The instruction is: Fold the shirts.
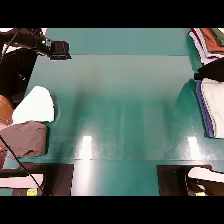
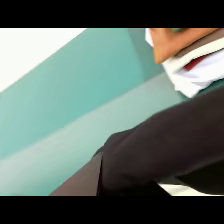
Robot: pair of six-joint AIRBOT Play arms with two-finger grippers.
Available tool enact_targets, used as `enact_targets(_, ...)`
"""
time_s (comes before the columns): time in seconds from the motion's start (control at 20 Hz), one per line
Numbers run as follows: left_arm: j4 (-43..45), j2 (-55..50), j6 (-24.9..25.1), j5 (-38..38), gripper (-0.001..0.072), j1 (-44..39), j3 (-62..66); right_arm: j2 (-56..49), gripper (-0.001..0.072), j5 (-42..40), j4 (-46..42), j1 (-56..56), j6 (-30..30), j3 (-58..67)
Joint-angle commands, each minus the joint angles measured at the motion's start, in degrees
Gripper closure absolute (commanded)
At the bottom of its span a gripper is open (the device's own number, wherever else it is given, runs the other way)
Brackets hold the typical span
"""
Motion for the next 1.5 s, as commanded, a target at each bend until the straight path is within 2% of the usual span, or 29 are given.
enact_targets(0.0, 0.04, 0.00, 0.44, -0.22, 0.0679, 0.00, 0.00, 2.54, 0.0692, 5.27, -7.93, -1.68, 1.05, 2.12)
enact_targets(0.25, 0.04, 0.00, 0.50, -0.22, 0.0680, 0.00, 0.00, 5.46, 0.0692, 15.45, -17.05, -7.02, 3.78, -0.28)
enact_targets(0.55, 0.02, 0.00, 1.95, -0.26, 0.0679, 0.00, 0.00, 13.07, 0.0677, 17.29, -22.60, -13.60, 4.26, -19.89)
enact_targets(0.6, 0.02, 0.00, 1.95, -0.26, 0.0679, 0.00, 0.00, 13.99, 0.0531, 17.62, -23.30, -14.82, 4.74, -22.60)
enact_targets(0.65, 0.02, 0.00, 1.95, -0.24, 0.0679, 0.00, 0.00, 14.86, 0.0245, 17.99, -24.04, -16.11, 4.96, -25.27)
enact_targets(0.7, 0.02, 0.00, 1.95, -0.26, 0.0679, 0.00, 0.00, 15.50, 0.0029, 18.29, -23.93, -17.49, 5.73, -27.28)
enact_targets(0.8, 0.02, 0.00, 1.95, -0.28, 0.0679, 0.00, 0.00, 16.92, 0.0021, 18.32, -21.53, -19.43, 6.45, -28.98)
enact_targets(0.95, 0.02, 0.00, 1.95, -0.20, 0.0679, 0.00, 0.00, 18.91, 0.0022, 17.77, -11.61, -17.38, 6.43, -27.93)
enact_targets(1.1, 0.07, 0.00, 1.92, 1.49, 0.0679, 0.00, 0.00, 21.20, 0.0022, 15.19, -1.97, -7.02, 6.34, -27.54)
enact_targets(1.3, 0.02, 0.00, 1.88, 1.88, 0.0679, 0.00, 0.00, 22.16, 0.0022, 11.23, -1.27, 13.18, 6.32, -27.56)
enact_targets(1.35, 0.04, 0.00, 1.88, 2.03, 0.0679, 0.00, 0.00, 22.10, 0.0050, 10.67, -1.57, 17.53, 6.25, -27.56)
enact_targets(1.45, 0.04, 0.00, 1.88, 2.47, 0.0679, 0.02, 0.00, 22.12, 0.0306, 9.31, -1.75, 25.57, 4.20, -27.56)
